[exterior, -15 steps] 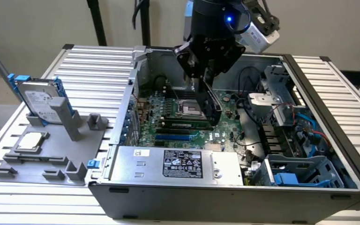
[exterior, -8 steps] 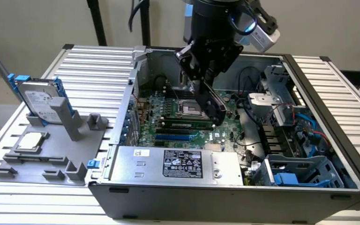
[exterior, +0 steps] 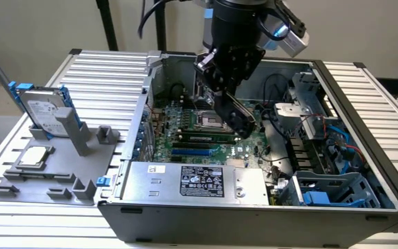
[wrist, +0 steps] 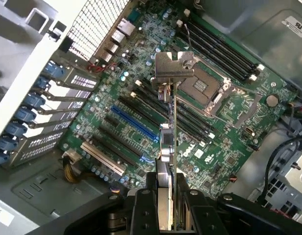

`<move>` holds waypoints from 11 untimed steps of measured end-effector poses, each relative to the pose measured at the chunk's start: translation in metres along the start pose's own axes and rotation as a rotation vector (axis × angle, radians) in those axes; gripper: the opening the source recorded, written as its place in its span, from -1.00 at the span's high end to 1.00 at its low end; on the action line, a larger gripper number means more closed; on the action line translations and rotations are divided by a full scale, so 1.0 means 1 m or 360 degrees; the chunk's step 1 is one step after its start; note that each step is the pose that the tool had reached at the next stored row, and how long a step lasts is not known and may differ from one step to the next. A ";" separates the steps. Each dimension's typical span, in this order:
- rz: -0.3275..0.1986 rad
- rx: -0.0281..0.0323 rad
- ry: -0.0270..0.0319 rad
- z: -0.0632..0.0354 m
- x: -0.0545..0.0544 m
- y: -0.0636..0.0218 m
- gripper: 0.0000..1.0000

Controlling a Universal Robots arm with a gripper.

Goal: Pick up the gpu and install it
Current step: 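Insert the gpu into the slot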

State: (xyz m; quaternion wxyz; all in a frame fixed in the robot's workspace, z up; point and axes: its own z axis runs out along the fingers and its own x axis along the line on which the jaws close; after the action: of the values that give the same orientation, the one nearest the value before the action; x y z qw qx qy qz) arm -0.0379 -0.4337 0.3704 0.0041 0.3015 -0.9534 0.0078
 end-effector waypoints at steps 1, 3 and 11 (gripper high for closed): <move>-0.0029 0.00003 -0.00004 0.0003 0.000 0.0000 0.47; -0.0087 0.00010 -0.00012 0.0010 0.000 0.0000 0.47; -0.0317 0.00039 -0.00040 0.0035 0.000 0.0001 0.47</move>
State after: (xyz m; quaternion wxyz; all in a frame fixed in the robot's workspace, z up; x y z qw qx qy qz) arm -0.0379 -0.4337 0.3669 0.0032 0.3950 -0.9187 0.0082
